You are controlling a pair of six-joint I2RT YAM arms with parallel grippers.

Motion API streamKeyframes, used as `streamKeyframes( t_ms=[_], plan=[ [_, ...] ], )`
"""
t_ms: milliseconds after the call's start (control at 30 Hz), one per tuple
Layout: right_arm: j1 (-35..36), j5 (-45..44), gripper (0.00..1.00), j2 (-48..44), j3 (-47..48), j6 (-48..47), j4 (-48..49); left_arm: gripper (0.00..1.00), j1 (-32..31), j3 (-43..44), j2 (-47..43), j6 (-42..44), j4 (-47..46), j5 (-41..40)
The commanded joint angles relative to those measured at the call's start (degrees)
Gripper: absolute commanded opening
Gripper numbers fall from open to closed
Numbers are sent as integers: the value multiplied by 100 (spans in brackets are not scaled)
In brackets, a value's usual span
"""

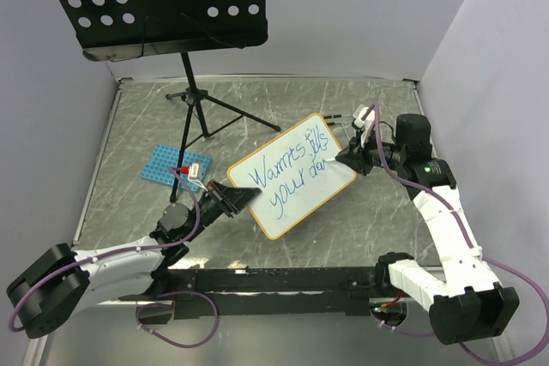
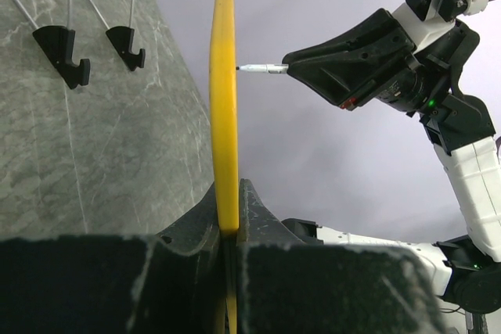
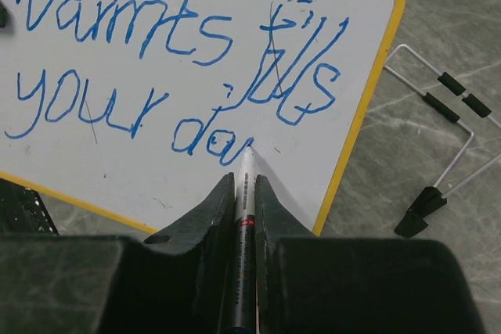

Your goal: Write a sentence on the whiteboard

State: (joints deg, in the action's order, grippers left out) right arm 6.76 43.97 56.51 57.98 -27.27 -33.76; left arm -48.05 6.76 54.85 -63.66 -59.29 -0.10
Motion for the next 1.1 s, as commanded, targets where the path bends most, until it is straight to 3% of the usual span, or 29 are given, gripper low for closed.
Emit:
streamKeyframes(
  t_ms=[0, 733, 1067],
  plan=[
    [9, 68, 0, -237, -119, -217, -245, 1, 24, 167, -212, -112, -1155, 54],
    [-9, -327, 0, 53, 267, 142, 466, 1, 24, 141, -256, -112, -1137, 80],
    [-9, -204, 0, 97, 162, -112, 98, 1, 33, 97, -299, -94, -1120, 28]
  ],
)
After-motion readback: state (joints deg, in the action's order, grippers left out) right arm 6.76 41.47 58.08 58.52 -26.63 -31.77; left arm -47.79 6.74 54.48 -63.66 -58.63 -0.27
